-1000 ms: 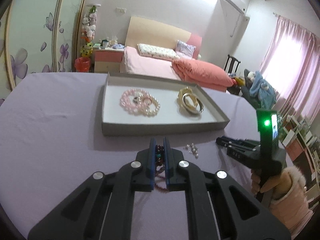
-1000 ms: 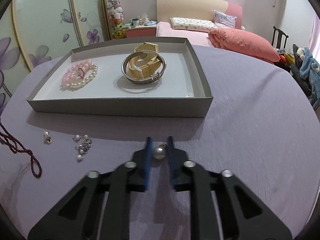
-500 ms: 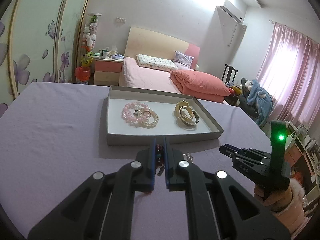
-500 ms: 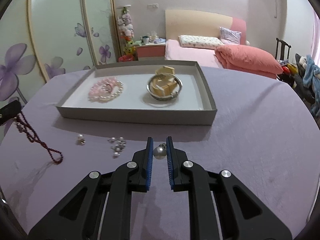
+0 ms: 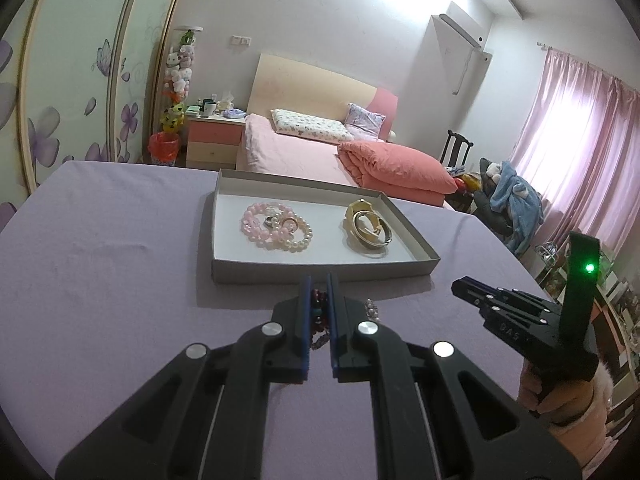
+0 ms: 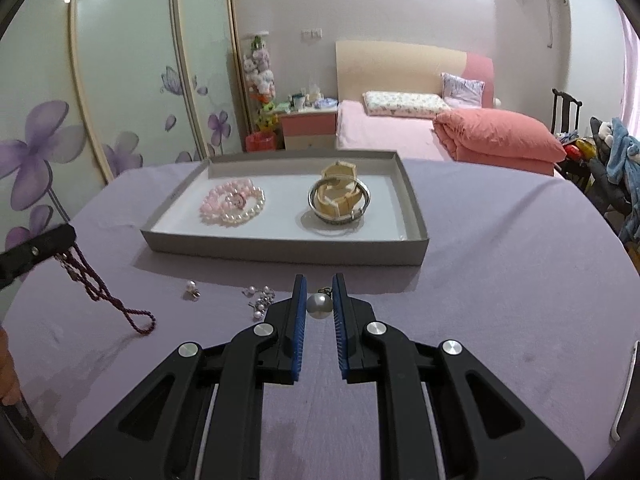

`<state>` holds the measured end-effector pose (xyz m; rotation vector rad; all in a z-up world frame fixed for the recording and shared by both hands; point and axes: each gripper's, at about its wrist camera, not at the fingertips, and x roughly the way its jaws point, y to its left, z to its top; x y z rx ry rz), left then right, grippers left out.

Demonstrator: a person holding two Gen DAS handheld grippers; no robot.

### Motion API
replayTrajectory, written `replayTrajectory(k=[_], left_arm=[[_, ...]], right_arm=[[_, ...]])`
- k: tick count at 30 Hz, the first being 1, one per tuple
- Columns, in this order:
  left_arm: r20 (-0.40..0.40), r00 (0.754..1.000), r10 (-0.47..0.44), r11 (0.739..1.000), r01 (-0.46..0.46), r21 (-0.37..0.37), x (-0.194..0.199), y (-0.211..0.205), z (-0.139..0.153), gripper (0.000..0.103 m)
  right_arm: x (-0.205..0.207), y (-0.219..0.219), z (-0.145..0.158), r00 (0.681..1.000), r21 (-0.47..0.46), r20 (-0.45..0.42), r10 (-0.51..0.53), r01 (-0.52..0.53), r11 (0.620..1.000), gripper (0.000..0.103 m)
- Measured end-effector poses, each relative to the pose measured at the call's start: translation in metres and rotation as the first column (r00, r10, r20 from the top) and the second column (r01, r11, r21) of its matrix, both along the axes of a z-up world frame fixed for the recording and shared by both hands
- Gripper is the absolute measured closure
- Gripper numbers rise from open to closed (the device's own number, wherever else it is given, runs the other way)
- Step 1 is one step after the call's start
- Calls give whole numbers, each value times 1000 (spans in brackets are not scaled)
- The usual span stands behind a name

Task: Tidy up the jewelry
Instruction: 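Carry garnet bracelet and pearl earring into the tray and open both tools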

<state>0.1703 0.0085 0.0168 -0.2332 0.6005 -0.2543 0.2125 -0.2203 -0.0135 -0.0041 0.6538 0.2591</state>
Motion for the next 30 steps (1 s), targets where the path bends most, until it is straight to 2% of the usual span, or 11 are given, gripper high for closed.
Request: replayTrajectory(k=[8, 17, 22, 30], left_arm=[[43, 999, -5, 1000, 6, -30, -16, 0, 13, 95], [86, 996, -16, 999, 19, -35, -25, -4, 29, 95], [104, 995, -9, 1000, 11, -21, -14, -6, 38, 95], [196, 981, 14, 999, -20, 26, 22, -18, 63, 94]], right_arm=[[-15, -6, 21, 997, 20, 77, -11, 10, 1000, 89], [-18, -6, 31, 992, 28, 123, -19, 16, 999, 89], [-9, -4, 40, 986, 23, 160, -38, 35, 999, 89], [21, 8, 65, 953, 21, 291, -83, 80, 997, 89]])
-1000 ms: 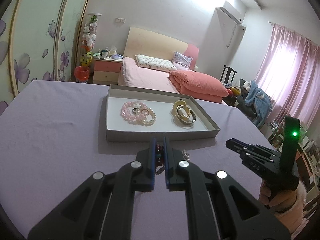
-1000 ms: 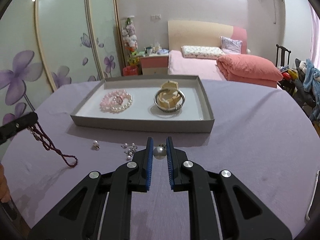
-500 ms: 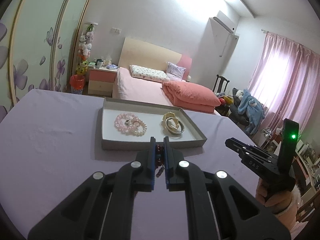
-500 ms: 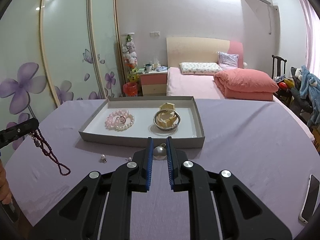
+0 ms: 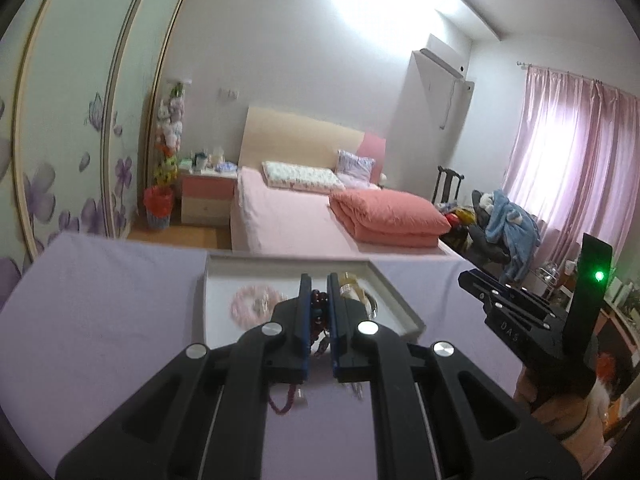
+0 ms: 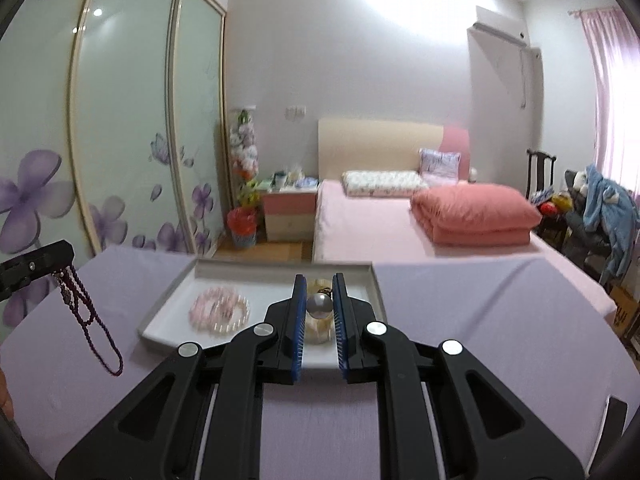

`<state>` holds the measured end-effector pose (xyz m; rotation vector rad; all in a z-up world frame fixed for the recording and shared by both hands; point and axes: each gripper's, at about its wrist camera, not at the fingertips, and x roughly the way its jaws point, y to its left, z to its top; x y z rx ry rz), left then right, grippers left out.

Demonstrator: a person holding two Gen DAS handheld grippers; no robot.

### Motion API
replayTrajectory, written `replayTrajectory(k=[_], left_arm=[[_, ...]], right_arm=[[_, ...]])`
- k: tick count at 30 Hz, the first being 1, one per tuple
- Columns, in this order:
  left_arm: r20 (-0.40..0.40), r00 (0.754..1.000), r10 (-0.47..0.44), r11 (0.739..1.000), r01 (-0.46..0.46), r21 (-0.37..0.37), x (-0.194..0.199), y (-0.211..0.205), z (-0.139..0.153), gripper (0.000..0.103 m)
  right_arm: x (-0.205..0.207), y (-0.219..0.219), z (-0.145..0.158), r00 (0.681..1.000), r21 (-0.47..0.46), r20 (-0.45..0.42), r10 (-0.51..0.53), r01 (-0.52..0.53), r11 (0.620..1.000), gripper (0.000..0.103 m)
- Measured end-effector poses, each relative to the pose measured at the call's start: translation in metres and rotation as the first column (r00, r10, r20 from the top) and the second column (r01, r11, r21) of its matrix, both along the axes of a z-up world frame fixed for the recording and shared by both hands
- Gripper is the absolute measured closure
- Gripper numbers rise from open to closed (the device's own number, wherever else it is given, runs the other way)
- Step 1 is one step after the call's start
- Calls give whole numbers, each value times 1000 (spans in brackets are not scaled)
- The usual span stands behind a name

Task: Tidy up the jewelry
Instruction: 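Carry garnet bracelet and pearl earring into the tray and open both tools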

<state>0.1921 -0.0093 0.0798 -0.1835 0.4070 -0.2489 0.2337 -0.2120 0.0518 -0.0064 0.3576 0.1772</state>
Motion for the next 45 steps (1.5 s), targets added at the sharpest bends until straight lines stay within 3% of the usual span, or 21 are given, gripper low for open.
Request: replayTrajectory(k=[9, 16, 30, 33, 41, 42, 45], left_arm=[[54, 997, 49, 998, -50, 27, 64, -14, 9, 94], [63, 995, 79, 996, -81, 45, 100, -21, -3, 94], [-31, 993, 110, 993, -108, 46, 150, -16, -47, 94], [-41, 993, 110, 993, -108, 42, 154, -15, -50, 94], [-50, 992, 112, 993, -110, 46, 158, -15, -57, 94], [-53, 992, 118, 992, -115, 45, 158, -14, -58, 92], [-57, 991, 124, 992, -122, 40, 152, -9, -61, 64]], right_arm=[[59, 13, -6, 1000, 46, 30, -8, 6, 999, 89], [91, 16, -18, 999, 54, 26, -38, 36, 998, 89], [138, 25, -76, 968, 76, -249, 18, 2, 997, 85], [131, 16, -76, 967, 101, -254, 20, 6, 995, 79], [120, -1, -72, 968, 141, -250, 8, 29, 990, 79], [116, -2, -73, 968, 144, -252, 11, 27, 989, 78], [107, -2, -74, 968, 135, -251, 24, 11, 991, 66]])
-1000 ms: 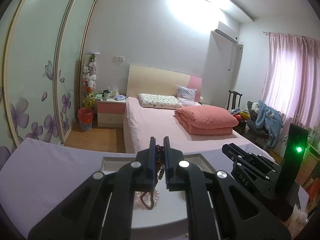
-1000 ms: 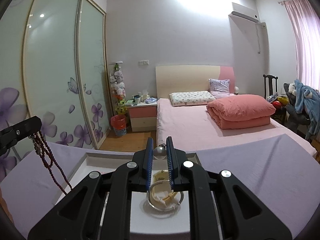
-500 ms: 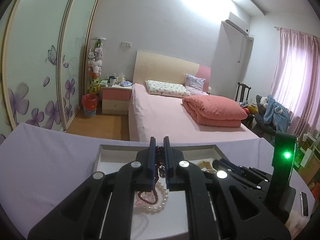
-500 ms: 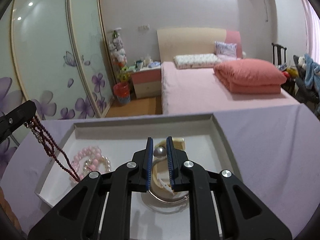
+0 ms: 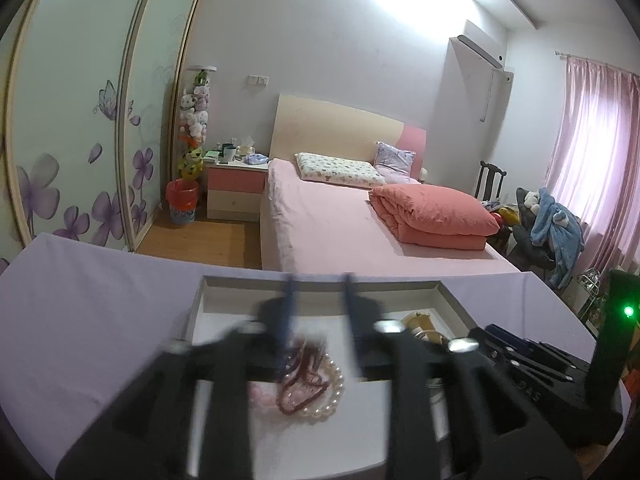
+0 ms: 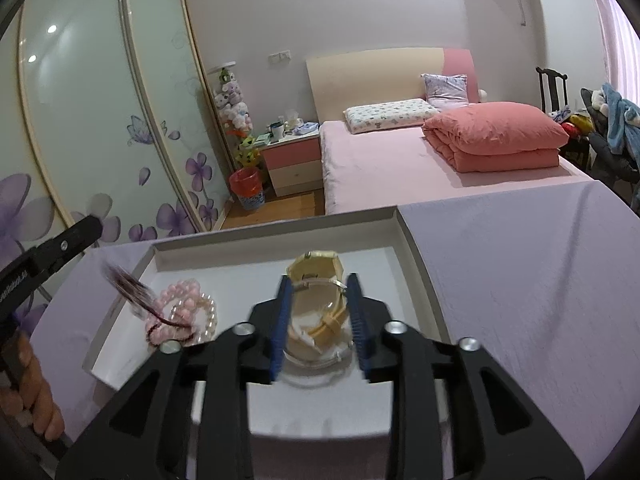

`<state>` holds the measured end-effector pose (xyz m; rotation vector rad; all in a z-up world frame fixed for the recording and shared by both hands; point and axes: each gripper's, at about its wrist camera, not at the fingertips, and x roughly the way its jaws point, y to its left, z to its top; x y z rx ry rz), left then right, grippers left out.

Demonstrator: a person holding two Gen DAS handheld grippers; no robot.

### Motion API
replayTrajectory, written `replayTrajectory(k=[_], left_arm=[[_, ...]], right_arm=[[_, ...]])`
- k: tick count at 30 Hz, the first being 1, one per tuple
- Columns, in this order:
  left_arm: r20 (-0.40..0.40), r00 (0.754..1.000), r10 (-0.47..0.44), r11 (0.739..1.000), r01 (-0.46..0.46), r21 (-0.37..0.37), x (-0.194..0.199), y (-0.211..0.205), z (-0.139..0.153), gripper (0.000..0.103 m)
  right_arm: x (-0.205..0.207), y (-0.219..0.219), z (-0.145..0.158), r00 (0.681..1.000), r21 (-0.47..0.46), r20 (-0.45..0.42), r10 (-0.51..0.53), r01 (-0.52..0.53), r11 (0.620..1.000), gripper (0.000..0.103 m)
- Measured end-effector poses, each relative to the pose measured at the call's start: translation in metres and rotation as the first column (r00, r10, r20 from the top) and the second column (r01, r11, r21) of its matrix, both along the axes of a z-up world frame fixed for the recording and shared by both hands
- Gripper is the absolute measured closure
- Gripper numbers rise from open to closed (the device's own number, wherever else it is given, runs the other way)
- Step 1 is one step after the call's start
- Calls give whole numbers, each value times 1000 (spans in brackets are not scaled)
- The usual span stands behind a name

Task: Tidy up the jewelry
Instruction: 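Carry garnet bracelet and pearl earring into the tray and open both tools, then grasp the other pearl earring with the left tool while the right tool grasps the silver drop earrings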

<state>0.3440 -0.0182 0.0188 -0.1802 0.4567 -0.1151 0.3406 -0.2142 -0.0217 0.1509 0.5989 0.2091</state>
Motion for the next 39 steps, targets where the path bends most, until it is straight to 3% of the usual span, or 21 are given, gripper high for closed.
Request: replayTrajectory(k=[8, 20, 26, 34, 39], left_arm=[[-64, 997, -32, 999, 32, -2, -32, 15, -19, 62], [-126, 991, -46, 999, 43, -32, -84, 22, -37, 51], [-166, 985, -52, 996, 40, -75, -120, 24, -45, 44], [-292, 953, -76, 996, 85, 20, -120, -13, -68, 43], [-358, 933, -39, 995, 67, 67, -99, -28, -80, 47]], right_arm=[[-34, -1, -1, 998, -12, -1, 65, -65, 998, 63], [-54, -9, 4, 998, -4, 15, 57, -57, 998, 61], [-95, -18, 0, 997, -25, 35, 72, -72, 997, 41], [-145, -26, -17, 998, -95, 11, 67, -66, 993, 34], [-152, -37, -19, 999, -70, -16, 49, -50, 996, 34]])
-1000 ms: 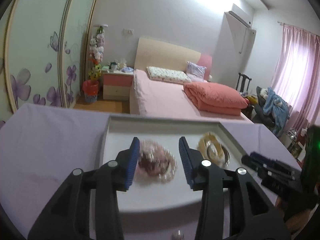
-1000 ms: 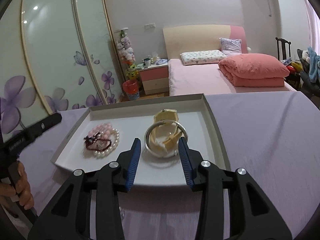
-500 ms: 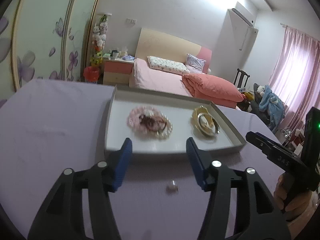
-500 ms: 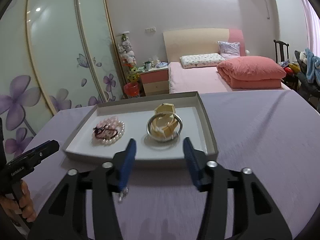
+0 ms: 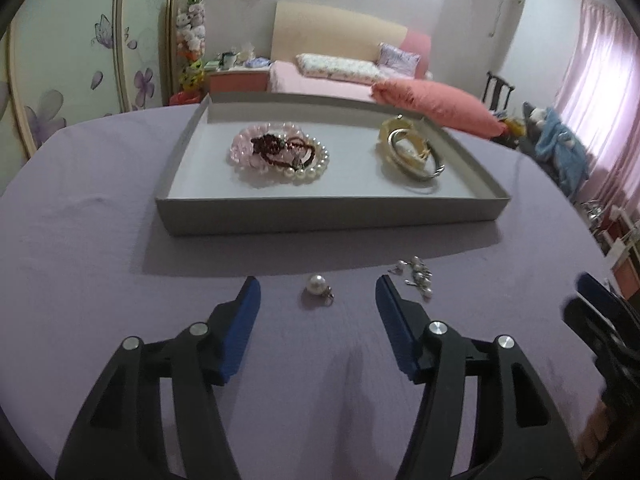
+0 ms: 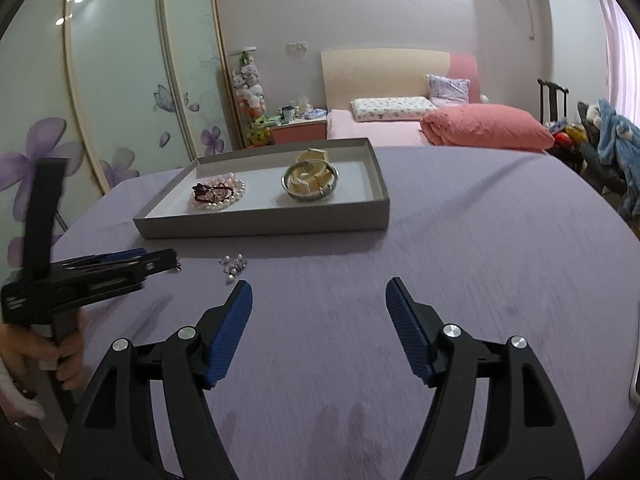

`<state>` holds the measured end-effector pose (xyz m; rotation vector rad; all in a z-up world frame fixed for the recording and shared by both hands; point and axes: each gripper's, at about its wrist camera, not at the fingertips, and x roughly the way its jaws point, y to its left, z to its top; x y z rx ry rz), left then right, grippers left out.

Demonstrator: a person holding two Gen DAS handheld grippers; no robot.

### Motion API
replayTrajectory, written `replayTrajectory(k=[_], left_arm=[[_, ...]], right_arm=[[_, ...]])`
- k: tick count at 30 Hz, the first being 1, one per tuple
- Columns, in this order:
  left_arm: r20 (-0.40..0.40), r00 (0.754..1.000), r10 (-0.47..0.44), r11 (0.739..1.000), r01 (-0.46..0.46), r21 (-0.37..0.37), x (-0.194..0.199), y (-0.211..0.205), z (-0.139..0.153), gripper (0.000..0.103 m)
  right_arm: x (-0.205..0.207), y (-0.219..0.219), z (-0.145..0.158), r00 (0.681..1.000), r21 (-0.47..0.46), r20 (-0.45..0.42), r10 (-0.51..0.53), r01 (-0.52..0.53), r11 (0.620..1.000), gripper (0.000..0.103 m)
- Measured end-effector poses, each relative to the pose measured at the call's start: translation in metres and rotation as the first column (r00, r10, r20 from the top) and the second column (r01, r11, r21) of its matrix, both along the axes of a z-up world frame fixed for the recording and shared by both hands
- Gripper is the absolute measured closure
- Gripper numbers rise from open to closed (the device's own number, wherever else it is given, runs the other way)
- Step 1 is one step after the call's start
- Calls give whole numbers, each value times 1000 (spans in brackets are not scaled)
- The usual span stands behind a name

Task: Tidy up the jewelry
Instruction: 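Grasp the other pearl earring with the left tool while the right tool grasps the silver drop earrings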

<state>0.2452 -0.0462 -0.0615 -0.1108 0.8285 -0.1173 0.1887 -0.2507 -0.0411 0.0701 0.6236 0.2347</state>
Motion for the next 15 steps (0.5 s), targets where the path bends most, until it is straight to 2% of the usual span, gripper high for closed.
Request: replayTrajectory(k=[5, 8, 15], left_arm=[[-46, 999, 15, 999, -13, 32, 19, -9, -9, 63], [-62, 998, 20, 998, -16, 58, 22, -13, -11, 87], [-57, 998, 26, 999, -25, 21, 14, 6, -8, 89]], right_arm=[[-1, -3, 4, 1000, 14, 10, -4, 4, 1000, 34], [1, -1, 6, 1000, 17, 13, 7, -7, 1000, 33], [12, 19, 1, 997, 9, -36, 61, -61, 998, 33]])
